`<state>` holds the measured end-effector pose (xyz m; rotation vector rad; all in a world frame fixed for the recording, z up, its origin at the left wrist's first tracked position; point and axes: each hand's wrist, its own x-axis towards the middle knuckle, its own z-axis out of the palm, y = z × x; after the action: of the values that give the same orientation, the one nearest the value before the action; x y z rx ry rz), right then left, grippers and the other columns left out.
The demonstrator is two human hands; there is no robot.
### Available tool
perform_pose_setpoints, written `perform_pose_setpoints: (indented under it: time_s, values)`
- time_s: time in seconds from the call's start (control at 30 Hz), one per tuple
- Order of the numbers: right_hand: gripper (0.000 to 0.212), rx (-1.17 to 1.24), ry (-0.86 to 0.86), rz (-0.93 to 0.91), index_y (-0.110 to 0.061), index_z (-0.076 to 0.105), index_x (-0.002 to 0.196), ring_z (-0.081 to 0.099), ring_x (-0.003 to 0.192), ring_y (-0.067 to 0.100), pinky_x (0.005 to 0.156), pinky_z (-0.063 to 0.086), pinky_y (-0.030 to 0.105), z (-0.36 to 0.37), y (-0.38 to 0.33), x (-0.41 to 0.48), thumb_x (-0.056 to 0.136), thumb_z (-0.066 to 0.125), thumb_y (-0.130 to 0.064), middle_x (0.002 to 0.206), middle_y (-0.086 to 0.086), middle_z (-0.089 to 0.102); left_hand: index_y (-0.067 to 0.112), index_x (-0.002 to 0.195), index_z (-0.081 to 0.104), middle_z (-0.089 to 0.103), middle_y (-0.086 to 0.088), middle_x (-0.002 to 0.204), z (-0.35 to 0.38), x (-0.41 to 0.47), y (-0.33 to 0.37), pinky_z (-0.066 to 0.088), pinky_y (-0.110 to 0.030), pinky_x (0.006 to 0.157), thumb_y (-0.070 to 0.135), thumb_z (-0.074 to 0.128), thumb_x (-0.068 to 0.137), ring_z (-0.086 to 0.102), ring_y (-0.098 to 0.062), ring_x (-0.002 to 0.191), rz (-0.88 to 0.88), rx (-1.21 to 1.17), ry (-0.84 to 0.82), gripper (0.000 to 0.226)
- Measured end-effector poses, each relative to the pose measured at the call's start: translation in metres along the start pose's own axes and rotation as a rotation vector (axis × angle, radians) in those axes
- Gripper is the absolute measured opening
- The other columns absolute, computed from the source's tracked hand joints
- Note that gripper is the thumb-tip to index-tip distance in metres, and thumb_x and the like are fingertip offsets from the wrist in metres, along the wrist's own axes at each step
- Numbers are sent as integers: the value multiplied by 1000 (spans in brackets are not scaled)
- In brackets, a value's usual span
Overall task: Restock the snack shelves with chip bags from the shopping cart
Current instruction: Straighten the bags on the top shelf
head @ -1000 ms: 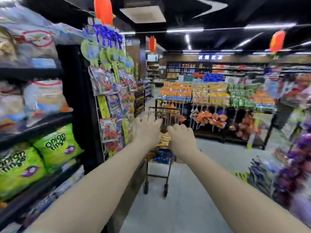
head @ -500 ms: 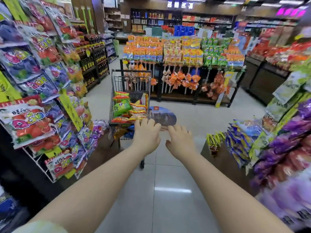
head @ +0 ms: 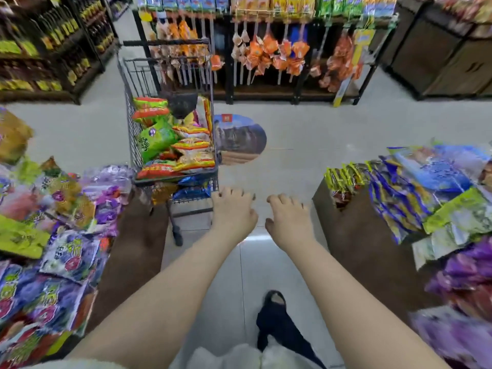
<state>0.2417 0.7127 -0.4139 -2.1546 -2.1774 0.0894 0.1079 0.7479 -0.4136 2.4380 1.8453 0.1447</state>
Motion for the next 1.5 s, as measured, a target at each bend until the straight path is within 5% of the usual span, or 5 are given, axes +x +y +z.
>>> perform_pose_setpoints:
  time_s: [0.3,0.53,1.17,1.37,1.5]
  values:
    - [44,82,-28,-232,-22,48,130,41,121,26,97,31,37,22,22,215,86,55,-25,129,-2,50,31,118,60,59,3,118,25,169,-46,34,-40,90,31,54,88,45,-25,115,-338,-152,-4,30]
    - [35,306,44,-444,-15,65,107,57,97,33,82,46,41,25,-14,363,74,73,-20,105,6,62,30,113,60,59,1,114,12,260,-118,36,-42,91,35,56,88,48,-26,115,-599,-132,46,26]
    - [45,268,-406,-732,-18,57,128,50,118,25,99,38,36,102,-214,606,83,64,-22,123,3,59,30,121,60,61,-4,121,54,373,-358,37,-45,97,30,56,88,46,-30,120,-1143,-381,-121,33]
    - [51,196,-644,-787,-18,51,133,43,128,24,105,35,36,148,-256,668,86,67,-25,134,5,51,19,113,64,65,-1,96,100,380,-377,46,-30,79,26,60,92,60,-24,92,-1524,-907,45,23]
    - [55,-7,-692,-901,-17,49,135,42,126,31,103,31,35,171,-284,718,85,68,-30,132,11,50,14,126,53,63,-10,97,117,408,-372,52,-40,84,25,63,93,59,-26,82,-1880,-1359,297,36]
